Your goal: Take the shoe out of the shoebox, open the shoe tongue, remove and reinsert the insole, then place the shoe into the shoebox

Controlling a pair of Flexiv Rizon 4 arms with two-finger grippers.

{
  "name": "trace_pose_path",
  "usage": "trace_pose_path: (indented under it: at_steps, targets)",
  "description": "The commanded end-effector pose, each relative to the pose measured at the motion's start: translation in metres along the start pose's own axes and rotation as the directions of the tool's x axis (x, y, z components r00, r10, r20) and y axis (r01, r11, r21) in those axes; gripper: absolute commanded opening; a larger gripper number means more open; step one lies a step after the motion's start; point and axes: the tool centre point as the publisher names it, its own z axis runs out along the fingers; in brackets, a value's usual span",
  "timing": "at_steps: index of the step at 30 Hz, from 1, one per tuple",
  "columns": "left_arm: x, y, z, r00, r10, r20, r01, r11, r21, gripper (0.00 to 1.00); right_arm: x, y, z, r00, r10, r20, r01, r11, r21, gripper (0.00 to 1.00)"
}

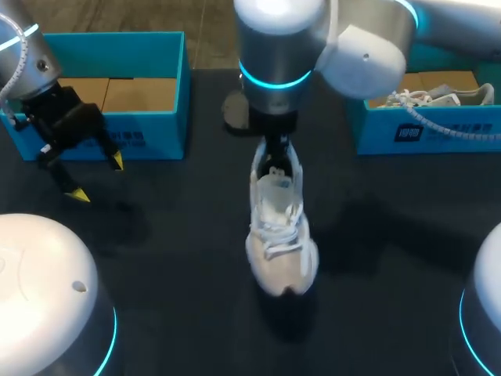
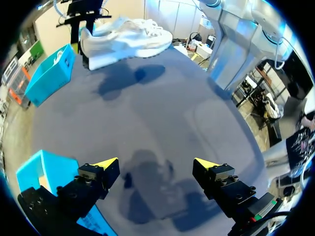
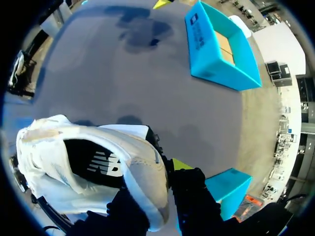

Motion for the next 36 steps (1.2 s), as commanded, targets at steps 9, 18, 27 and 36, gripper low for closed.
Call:
trace_pose_path:
  at_steps: [9,18,27,36]
  targets:
    - [-0.015,0.034,-0.038,0.781,-0.609,0.141,0.62,0.783,-0.052,1.0,-0.07,-0.062,-0.019,1.0,0.012,0.004,-0.012,1.0,0.0,0.0]
    - [-0.017,0.086,-0.065,0.312,-0.893,0.325,0.925,0.363,0.109,1.0,-0.111,-0.104,-0.016,0.993,0.113,-0.028,-0.112,0.993,0.03,0.0]
    - [-0.015,0.095,-0.071,0.241,-0.896,0.374,0.942,0.309,0.133,1.0,-0.127,-0.118,-0.015,0.99,0.132,-0.048,-0.131,0.991,0.023,0.0]
    - [-0.015,0.095,-0.071,0.241,-0.896,0.374,0.942,0.309,0.133,1.0,-0.127,-0.118,-0.015,0.99,0.132,-0.048,-0.131,0.991,0.023,0.0]
